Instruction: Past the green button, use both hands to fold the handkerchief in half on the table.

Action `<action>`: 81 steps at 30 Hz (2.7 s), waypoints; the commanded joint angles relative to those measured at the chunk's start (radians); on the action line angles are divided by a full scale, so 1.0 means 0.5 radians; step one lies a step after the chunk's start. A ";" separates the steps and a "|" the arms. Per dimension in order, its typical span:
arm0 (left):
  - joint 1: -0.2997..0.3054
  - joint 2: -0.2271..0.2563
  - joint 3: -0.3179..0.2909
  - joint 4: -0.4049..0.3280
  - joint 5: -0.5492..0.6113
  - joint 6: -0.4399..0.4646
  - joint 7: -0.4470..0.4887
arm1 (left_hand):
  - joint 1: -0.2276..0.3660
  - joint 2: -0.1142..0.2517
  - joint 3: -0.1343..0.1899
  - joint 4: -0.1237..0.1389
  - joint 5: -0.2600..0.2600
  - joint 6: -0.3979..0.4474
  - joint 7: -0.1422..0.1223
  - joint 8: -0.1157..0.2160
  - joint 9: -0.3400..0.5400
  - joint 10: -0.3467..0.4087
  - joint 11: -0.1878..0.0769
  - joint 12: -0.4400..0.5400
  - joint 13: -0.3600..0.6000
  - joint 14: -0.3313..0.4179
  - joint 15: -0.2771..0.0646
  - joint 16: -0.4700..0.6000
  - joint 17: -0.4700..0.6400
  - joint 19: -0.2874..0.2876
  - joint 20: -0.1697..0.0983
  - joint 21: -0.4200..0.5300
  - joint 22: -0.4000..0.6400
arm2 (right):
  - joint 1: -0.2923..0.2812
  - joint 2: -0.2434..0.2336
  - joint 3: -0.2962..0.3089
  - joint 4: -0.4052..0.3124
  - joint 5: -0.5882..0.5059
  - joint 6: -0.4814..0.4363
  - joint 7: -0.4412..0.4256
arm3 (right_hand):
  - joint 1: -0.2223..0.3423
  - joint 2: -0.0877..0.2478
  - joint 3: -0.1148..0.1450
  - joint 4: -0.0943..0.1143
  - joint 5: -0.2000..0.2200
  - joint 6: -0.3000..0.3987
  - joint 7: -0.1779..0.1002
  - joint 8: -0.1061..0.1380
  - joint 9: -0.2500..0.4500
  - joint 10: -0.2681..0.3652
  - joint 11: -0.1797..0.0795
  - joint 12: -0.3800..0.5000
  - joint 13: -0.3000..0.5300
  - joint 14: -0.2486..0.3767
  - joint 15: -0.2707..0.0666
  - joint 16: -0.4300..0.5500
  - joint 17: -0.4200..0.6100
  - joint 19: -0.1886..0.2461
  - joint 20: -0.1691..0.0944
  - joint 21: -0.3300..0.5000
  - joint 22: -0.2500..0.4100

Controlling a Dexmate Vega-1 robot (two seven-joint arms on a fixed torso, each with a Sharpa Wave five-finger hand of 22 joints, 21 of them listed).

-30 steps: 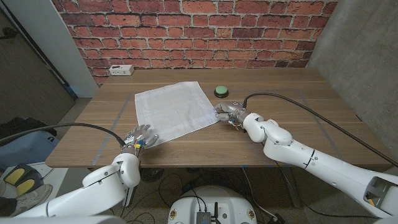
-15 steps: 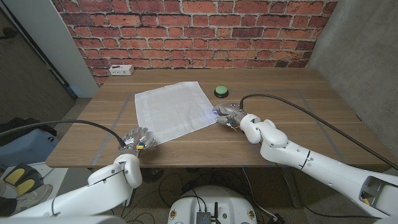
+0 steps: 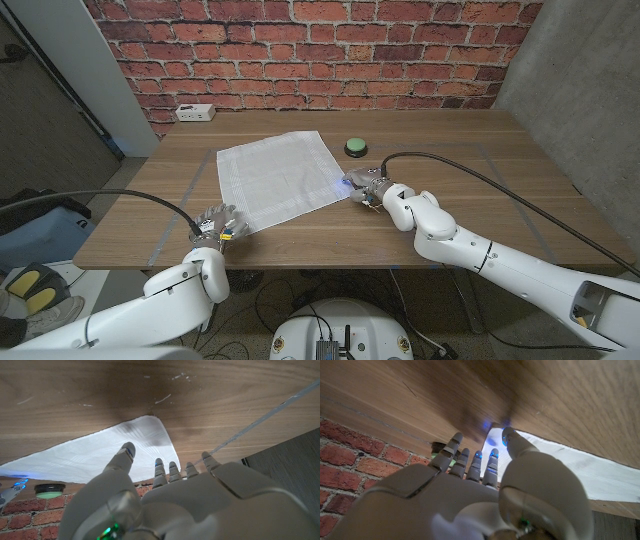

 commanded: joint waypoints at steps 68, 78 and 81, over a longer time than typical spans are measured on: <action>-0.324 -0.348 0.382 0.491 2.333 0.163 -2.310 | 0.576 -0.107 -0.114 0.014 0.097 0.941 0.281 0.130 0.014 0.193 -0.010 0.048 0.003 -0.001 0.020 0.019 -0.001 0.148 0.007 -0.083 0.001 | -0.095 0.257 0.140 0.433 0.099 0.326 -1.329 | 0.582 -0.060 -0.376 0.066 0.018 1.451 0.225 0.386 0.038 0.821 -0.098 0.108 0.010 0.583 -0.316 0.219 0.060 0.353 -0.029 0.087 0.018; -0.238 -0.574 0.398 0.719 2.595 0.221 -1.846 | 1.114 -0.037 -0.128 -0.008 -0.014 1.964 0.200 0.300 0.071 0.794 -0.066 0.105 0.001 0.447 -0.129 0.046 -0.009 0.628 -0.095 0.020 0.006 | -0.079 0.266 0.160 0.453 0.112 0.327 -1.359 | 0.581 -0.063 -0.374 0.070 0.022 1.455 0.224 0.386 0.038 0.831 -0.109 0.102 0.011 0.594 -0.326 0.212 0.054 0.361 -0.033 0.089 0.019; -0.005 -0.723 0.123 0.643 2.266 0.039 -1.234 | 1.117 -0.010 -0.154 0.016 -0.014 1.937 0.200 0.305 0.111 0.854 -0.072 0.112 0.006 0.512 -0.135 0.055 -0.007 0.646 -0.081 0.025 0.011 | -0.080 0.270 0.166 0.463 0.123 0.327 -1.372 | 0.582 -0.065 -0.373 0.069 0.024 1.456 0.225 0.386 0.037 0.832 -0.112 0.099 0.011 0.597 -0.326 0.209 0.052 0.364 -0.034 0.089 0.019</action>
